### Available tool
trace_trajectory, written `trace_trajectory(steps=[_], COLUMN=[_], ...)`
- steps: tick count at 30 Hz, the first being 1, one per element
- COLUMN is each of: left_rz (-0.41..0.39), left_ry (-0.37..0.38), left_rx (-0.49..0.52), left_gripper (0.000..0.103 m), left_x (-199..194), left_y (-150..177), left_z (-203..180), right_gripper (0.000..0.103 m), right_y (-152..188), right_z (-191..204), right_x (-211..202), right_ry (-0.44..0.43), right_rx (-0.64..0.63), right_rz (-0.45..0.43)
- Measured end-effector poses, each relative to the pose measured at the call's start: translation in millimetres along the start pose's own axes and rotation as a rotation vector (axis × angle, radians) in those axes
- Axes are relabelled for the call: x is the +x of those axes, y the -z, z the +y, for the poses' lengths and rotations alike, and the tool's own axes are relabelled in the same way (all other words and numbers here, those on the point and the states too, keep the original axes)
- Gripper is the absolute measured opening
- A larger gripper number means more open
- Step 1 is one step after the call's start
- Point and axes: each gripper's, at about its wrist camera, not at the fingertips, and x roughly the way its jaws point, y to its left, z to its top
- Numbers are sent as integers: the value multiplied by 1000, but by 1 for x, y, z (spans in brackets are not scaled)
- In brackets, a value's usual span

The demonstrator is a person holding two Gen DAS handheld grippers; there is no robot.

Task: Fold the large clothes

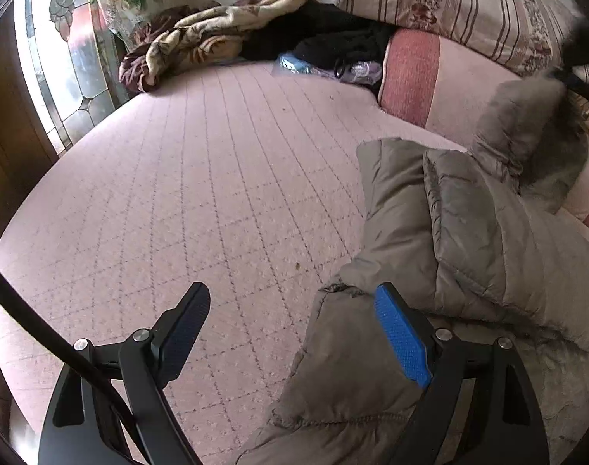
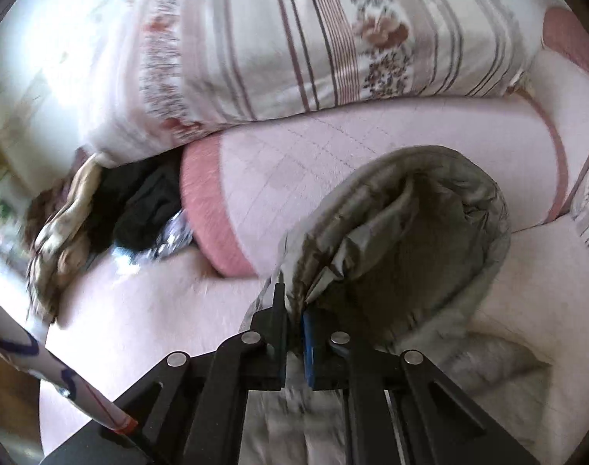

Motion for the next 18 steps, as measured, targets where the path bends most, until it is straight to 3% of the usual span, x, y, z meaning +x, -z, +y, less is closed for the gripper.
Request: trace_trajectory(steps=[5, 9, 13, 16, 18], left_rz=[-12, -16, 2, -5, -8], left_ry=[-18, -34, -28, -38, -38], left_rx=[-37, -77, -143, -186, -201], left_gripper=[86, 86, 86, 86, 86], left_x=[-8, -15, -20, -24, -26], left_y=[-2, 0, 2, 2, 2], left_z=[13, 30, 53, 67, 73], right_gripper=[6, 6, 6, 6, 6], right_y=[72, 153, 225, 260, 267], right_z=[-4, -11, -16, -21, -20], right_x=[-78, -121, -119, -86, -61], right_ry=[-48, -80, -109, -123, -85], right_rx=[-55, -53, -6, 73, 74], right_rz=[21, 59, 121, 200, 210])
